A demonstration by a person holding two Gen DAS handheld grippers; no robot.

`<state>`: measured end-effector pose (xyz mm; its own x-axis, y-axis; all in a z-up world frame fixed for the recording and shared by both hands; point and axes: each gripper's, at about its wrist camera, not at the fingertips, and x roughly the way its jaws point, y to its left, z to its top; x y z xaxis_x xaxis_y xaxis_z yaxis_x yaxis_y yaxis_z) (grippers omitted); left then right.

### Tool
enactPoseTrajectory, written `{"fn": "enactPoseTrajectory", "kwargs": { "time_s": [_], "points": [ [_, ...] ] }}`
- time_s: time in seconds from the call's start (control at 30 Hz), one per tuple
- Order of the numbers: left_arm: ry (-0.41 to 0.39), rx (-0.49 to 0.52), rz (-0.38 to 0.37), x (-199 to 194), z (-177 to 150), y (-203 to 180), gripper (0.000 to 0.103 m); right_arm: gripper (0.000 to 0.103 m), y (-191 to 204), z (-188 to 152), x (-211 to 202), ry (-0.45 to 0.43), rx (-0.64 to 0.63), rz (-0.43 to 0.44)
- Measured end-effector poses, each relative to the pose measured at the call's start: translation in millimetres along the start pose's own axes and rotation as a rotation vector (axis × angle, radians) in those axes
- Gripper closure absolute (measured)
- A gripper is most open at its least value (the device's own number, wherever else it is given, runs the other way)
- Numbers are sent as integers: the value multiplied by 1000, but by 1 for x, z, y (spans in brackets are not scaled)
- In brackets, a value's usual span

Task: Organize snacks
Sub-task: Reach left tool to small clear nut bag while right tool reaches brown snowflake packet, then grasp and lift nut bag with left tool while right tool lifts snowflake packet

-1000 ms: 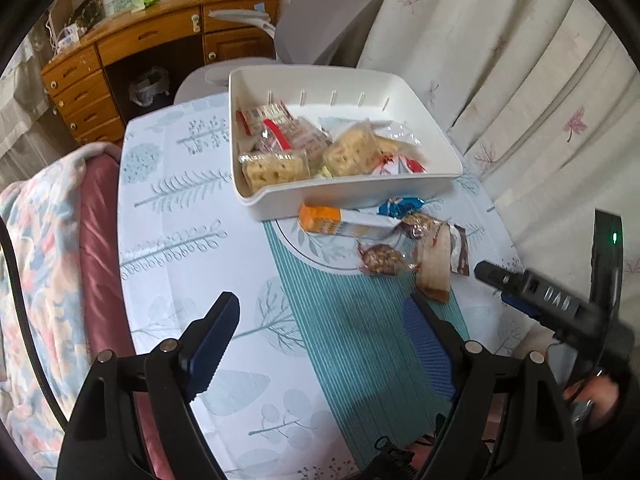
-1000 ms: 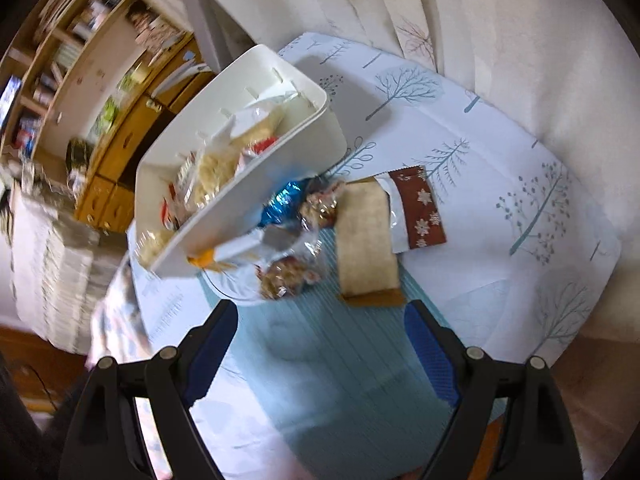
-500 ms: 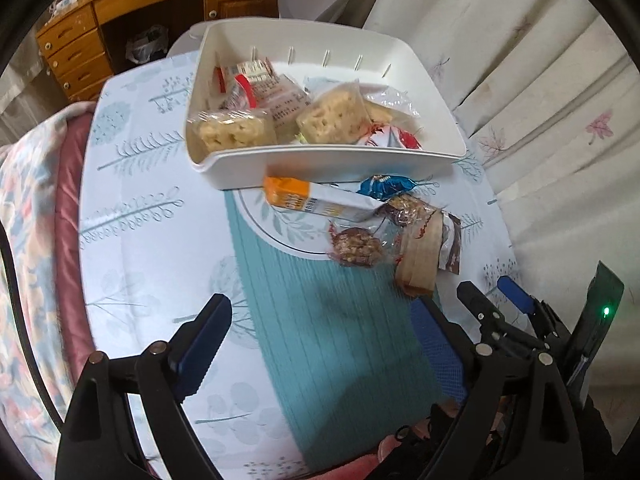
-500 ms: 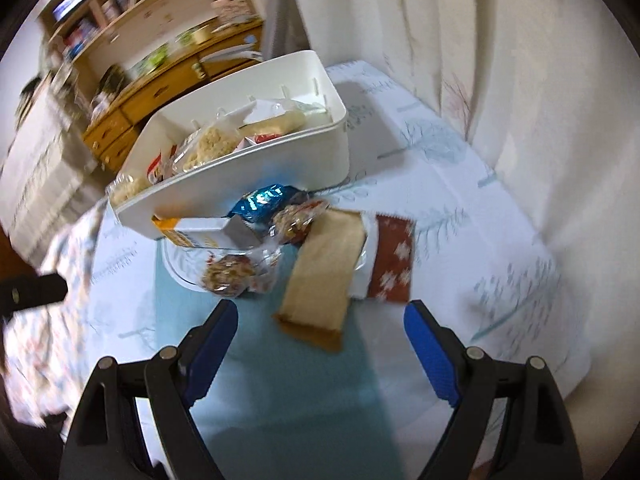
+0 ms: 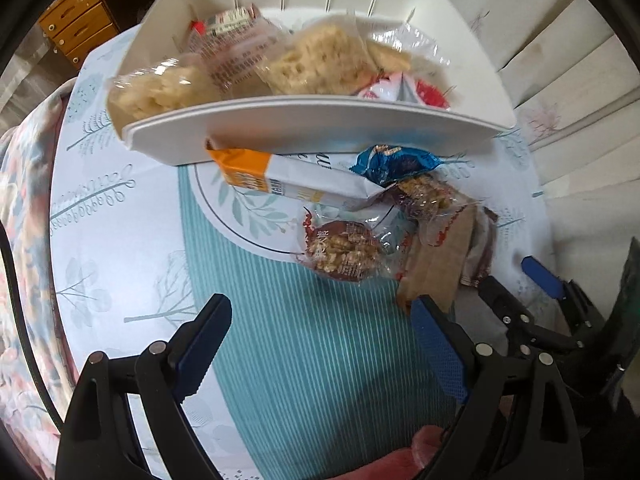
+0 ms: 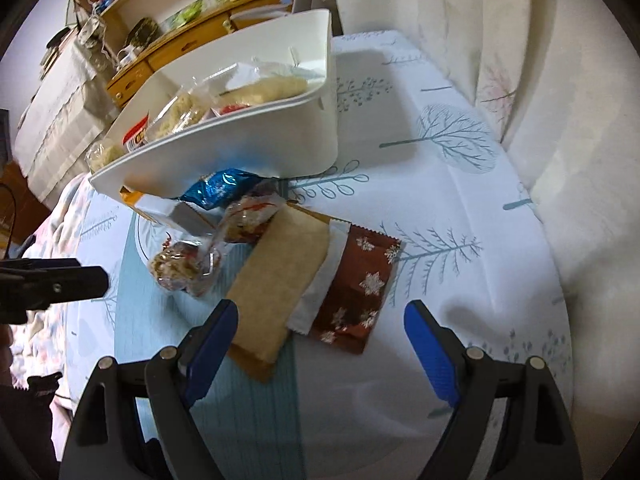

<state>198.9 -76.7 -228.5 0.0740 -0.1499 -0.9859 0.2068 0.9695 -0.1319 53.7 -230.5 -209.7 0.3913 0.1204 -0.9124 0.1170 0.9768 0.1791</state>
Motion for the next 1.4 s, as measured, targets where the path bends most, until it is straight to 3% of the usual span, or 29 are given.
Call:
{"fn": "enactPoseTrajectory", "kwargs": {
  "time_s": [0.2, 0.4, 0.77, 1.0, 1.37, 1.4],
  "points": [
    [39, -9, 48, 27, 13, -15, 13, 19, -7, 7, 17, 50, -50, 56],
    [66, -11, 79, 47, 27, -26, 13, 32, -13, 9, 30, 98, -72, 106],
    [104, -26, 110, 74, 36, -39, 13, 41, -27, 14, 35, 95, -79, 135],
    [99, -10, 148, 80, 46, -49, 29, 52, -33, 15, 32, 98, -87, 116],
    [93, 44, 191, 78, 51, -74, 41, 64, -39, 19, 31, 136, -41, 108],
    [85, 47, 204, 76, 48, -79, 48, 65, -39, 19, 31, 138, -38, 110]
  ]
}}
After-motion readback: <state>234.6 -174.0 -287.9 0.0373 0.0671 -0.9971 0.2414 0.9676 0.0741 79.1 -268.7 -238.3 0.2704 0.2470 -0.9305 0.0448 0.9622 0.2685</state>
